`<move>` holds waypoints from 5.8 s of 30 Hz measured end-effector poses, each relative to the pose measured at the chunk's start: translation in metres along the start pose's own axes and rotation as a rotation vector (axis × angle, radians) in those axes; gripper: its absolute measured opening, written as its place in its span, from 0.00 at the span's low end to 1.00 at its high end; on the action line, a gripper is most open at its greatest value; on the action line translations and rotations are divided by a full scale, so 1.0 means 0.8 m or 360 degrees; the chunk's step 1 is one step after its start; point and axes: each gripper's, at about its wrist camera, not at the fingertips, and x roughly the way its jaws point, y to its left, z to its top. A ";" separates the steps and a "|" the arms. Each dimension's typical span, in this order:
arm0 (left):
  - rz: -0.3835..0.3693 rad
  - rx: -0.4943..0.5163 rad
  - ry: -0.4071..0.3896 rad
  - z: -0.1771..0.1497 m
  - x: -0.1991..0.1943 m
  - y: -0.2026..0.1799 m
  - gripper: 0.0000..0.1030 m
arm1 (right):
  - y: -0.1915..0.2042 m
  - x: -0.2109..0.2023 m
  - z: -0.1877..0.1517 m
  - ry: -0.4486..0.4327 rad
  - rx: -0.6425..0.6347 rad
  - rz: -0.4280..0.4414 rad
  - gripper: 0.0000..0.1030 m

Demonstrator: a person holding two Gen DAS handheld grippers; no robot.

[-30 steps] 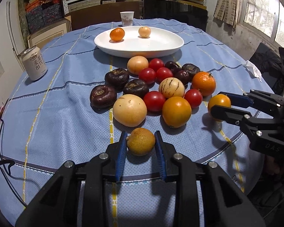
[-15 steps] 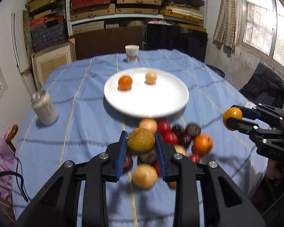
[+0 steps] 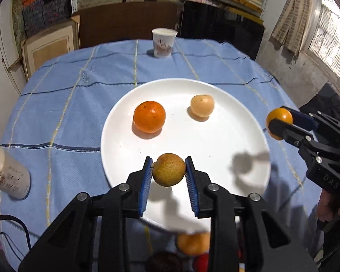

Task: Organize fruits
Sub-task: 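Place the yellow fruit and tangerine onto the white plate, opening both grippers, then grasp a pale pear with the left gripper while the right gripper grasps an orange, then carry the pear and orange onto the white plate and release both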

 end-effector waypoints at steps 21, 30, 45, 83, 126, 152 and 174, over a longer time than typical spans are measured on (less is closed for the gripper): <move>0.0097 0.0020 -0.0135 -0.028 -0.062 0.004 0.77 | -0.002 -0.013 -0.005 -0.0073 -0.0009 -0.0059 0.56; 0.0086 0.0157 -0.0223 -0.179 -0.154 -0.034 0.88 | 0.060 -0.132 -0.142 -0.0047 0.0006 0.0084 0.64; 0.0172 0.0099 -0.0117 -0.268 -0.137 -0.036 0.88 | 0.098 -0.095 -0.196 0.0087 0.0068 -0.0166 0.65; 0.0201 0.0054 0.0036 -0.251 -0.081 -0.029 0.67 | 0.076 -0.116 -0.223 0.0039 0.0145 -0.0013 0.67; 0.0130 0.0000 -0.0255 -0.250 -0.154 -0.023 0.42 | 0.082 -0.097 -0.223 0.0163 0.0117 -0.0052 0.43; 0.0066 0.0004 -0.0170 -0.021 -0.081 -0.013 0.42 | 0.028 -0.072 -0.019 -0.0039 0.0094 -0.0072 0.43; 0.0238 0.0037 -0.0145 -0.016 -0.021 -0.003 0.80 | 0.022 0.028 -0.022 0.0094 0.0074 -0.0066 0.59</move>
